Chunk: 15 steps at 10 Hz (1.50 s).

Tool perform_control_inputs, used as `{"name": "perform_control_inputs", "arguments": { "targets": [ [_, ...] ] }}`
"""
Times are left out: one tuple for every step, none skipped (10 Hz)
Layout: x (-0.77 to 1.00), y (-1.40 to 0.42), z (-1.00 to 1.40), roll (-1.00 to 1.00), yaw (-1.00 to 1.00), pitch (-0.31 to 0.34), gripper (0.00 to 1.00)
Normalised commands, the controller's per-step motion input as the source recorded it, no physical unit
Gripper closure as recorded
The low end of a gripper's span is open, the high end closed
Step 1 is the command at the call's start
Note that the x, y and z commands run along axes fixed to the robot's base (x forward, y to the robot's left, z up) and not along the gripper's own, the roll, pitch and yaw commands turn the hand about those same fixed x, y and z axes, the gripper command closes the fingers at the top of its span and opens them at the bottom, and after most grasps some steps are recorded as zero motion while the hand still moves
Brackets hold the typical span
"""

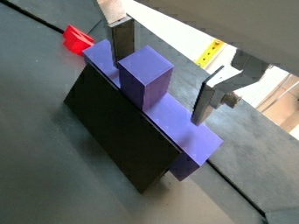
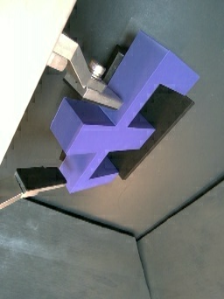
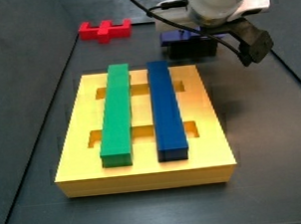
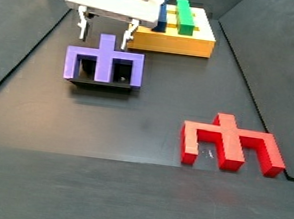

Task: Pick up the purple object. Move up. Place the purple object on the fixture. Regrasp the purple object. Move to above the board. Insert the purple object.
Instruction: Regrasp the purple object.

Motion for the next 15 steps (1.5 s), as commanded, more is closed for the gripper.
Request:
{"name": "perform_control_inputs", "arguments": {
  "targets": [
    [-0.03, -0.01, -0.04, 0.01, 0.02, 0.000, 0.00],
    [-0.02, 0.00, -0.01, 0.01, 0.03, 0.000, 0.00],
    [0.00, -0.02, 0.00, 0.08, 0.01, 0.006, 0.00],
    [0.00, 0.00, 0.00, 0.00, 0.00, 0.000, 0.00],
    [0.00, 0.00, 0.00, 0.00, 0.00, 0.000, 1.00],
    [0.00, 0.00, 0.00, 0.00, 0.00, 0.000, 1.00],
    [0.00, 0.00, 0.00, 0.00, 0.00, 0.000, 1.00],
    [0.00, 0.00, 0.00, 0.00, 0.00, 0.000, 1.00],
    [0.00, 0.00, 0.00, 0.00, 0.00, 0.000, 1.00],
    [0.00, 0.00, 0.00, 0.00, 0.00, 0.000, 1.00],
    [0.00, 0.00, 0.00, 0.00, 0.00, 0.000, 1.00],
    [0.00, 0.00, 0.00, 0.00, 0.00, 0.000, 1.00],
    [0.00, 0.00, 0.00, 0.00, 0.00, 0.000, 1.00],
    [0.00, 0.00, 0.00, 0.00, 0.00, 0.000, 1.00],
    [0.00, 0.00, 0.00, 0.00, 0.00, 0.000, 1.00]
  ]
}}
